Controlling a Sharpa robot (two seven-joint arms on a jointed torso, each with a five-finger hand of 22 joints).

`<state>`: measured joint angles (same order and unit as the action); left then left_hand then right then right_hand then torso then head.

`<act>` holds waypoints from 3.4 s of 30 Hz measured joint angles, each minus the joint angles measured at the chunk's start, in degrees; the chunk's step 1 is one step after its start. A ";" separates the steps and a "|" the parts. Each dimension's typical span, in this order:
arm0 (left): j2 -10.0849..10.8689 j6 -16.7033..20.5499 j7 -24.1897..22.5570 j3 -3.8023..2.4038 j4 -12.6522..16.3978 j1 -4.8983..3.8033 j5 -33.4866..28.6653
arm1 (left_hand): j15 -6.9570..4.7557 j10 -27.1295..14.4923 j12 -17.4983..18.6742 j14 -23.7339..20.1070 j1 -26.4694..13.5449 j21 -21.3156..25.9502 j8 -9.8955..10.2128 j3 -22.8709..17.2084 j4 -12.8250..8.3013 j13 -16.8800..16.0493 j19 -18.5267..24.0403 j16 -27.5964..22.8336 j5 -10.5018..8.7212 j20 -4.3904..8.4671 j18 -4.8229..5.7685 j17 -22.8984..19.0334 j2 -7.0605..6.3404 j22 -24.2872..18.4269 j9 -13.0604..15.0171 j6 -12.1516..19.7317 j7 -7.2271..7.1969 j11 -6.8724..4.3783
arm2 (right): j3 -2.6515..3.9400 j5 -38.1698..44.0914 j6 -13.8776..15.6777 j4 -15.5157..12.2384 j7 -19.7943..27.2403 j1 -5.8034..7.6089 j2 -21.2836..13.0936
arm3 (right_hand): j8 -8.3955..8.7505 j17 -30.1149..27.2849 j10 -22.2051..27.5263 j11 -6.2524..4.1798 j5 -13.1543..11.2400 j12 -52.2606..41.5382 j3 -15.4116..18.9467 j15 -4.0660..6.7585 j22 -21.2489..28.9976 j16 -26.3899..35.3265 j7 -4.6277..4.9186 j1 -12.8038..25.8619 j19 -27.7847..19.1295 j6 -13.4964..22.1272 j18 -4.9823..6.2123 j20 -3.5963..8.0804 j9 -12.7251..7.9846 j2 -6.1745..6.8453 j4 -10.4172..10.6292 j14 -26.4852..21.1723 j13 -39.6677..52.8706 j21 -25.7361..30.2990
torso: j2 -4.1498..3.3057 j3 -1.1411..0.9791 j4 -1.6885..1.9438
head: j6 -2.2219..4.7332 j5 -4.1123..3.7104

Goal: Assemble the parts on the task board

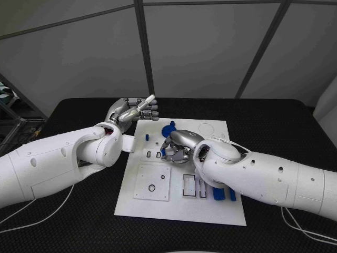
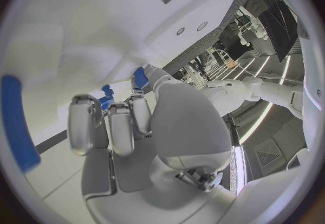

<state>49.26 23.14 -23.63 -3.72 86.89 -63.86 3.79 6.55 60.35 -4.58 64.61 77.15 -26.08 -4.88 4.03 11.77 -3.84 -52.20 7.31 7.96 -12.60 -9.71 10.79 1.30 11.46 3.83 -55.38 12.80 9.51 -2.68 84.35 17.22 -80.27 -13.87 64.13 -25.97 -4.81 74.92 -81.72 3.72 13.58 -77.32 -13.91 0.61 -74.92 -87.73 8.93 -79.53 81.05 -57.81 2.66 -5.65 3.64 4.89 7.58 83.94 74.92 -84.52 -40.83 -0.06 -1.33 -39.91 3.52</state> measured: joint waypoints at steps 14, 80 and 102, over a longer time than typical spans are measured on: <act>-0.05 -0.05 0.06 0.00 -0.07 0.00 0.00 | 0.00 0.00 0.21 0.00 0.00 0.00 0.00 0.00 0.00 0.00 0.00 0.00 0.00 0.00 0.01 -0.01 0.00 0.00 0.00 0.00 0.00 0.01 | -0.11 -0.29 0.73 0.19 -0.09 -0.13 0.05 | 0.67 -0.01 1.79 0.57 -2.82 2.63 0.94 -0.42 0.01 0.00 0.40 1.59 -0.48 2.47 0.00 -0.48 0.11 1.13 1.27 -0.01 -0.02 0.22 | 0.01 0.01 0.00 | 0.01 0.00; -6.56 -25.10 59.08 1.60 -3.37 -5.07 51.86 | -9.22 15.61 -59.71 16.78 -9.28 -58.02 -22.43 9.10 4.83 -57.00 -31.44 14.43 -0.11 9.32 7.11 29.37 2.49 63.48 23.13 -1.90 -8.73 -9.07 | 1.49 -38.23 4.22 -10.89 21.06 5.79 -23.18 | -0.46 -52.86 9.94 1.21 7.98 68.48 0.30 -2.24 51.04 74.39 0.60 -5.60 -26.05 -1.63 7.60 -2.32 0.20 3.77 4.72 -7.76 -63.81 50.40 | 3.44 -1.30 -0.90 | -1.68 2.75; -10.46 -30.25 61.76 3.01 -7.01 -6.40 53.00 | -9.22 15.59 -59.95 16.78 -8.82 -58.02 -24.31 9.57 4.66 -57.16 -31.43 13.98 -0.09 9.32 7.12 29.86 2.95 63.47 25.60 -0.91 -8.91 -9.10 | 1.50 -37.78 4.15 -10.17 20.39 5.80 -22.34 | -0.28 -53.08 9.75 1.39 9.84 68.98 0.11 -2.24 51.37 75.87 0.60 -5.36 -26.05 -1.63 7.59 -2.32 0.21 4.00 4.53 -7.36 -64.67 51.05 | 3.33 -1.20 -0.79 | -2.08 2.75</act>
<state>38.80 -7.11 38.13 -0.71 79.88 -70.26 56.79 -2.67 75.94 -64.53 81.40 68.33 -84.11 -29.19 13.60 16.43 -61.00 -83.63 21.29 7.86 -3.28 -2.59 40.65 4.25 74.93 29.43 -56.29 3.89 0.41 -1.18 46.57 21.37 -90.44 6.52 69.93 -48.31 -5.09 21.84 -71.97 5.12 23.42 -8.34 -13.80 -1.64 -23.55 -11.86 9.53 -84.89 55.00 -59.44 10.25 -7.97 3.85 8.90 12.11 76.57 10.25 -33.46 -37.50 -1.26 -2.12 -41.99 6.27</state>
